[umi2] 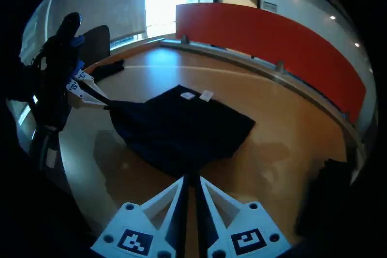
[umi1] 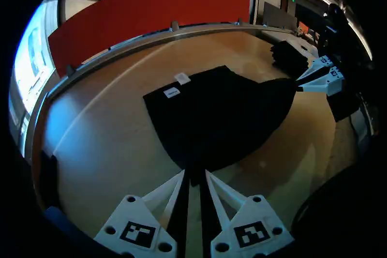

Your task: Fold towel

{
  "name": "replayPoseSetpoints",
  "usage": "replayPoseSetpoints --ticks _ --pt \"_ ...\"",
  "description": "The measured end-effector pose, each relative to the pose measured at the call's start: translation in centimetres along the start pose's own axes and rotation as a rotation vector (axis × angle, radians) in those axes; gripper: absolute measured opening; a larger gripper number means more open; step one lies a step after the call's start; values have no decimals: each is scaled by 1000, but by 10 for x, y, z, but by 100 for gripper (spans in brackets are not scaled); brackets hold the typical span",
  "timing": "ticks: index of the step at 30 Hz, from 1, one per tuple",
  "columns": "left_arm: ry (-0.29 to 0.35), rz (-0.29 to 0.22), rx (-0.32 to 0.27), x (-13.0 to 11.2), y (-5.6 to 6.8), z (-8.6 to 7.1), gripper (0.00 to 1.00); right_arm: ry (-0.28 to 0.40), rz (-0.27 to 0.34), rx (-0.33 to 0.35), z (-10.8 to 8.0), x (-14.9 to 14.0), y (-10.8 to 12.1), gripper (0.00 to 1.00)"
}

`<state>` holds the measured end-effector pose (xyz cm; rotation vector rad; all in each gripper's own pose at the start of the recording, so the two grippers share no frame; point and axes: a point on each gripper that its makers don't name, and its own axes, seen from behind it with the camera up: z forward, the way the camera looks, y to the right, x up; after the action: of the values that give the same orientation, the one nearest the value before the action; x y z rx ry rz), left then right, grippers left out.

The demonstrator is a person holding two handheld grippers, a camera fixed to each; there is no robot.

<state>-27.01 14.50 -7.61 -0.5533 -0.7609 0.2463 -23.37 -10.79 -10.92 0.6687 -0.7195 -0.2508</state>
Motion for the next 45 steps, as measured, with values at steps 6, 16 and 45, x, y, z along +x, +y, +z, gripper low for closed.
replayPoseSetpoints --ticks 6,16,45 --pt "15 -26 -3 13 2 -20 14 29 6 -9 -16 16 0 9" --pt "47 -63 -10 33 3 -47 14 67 26 -11 -40 36 -3 9" --pt "50 -57 -37 41 14 -68 14 56 13 -7 -61 37 -8 9"
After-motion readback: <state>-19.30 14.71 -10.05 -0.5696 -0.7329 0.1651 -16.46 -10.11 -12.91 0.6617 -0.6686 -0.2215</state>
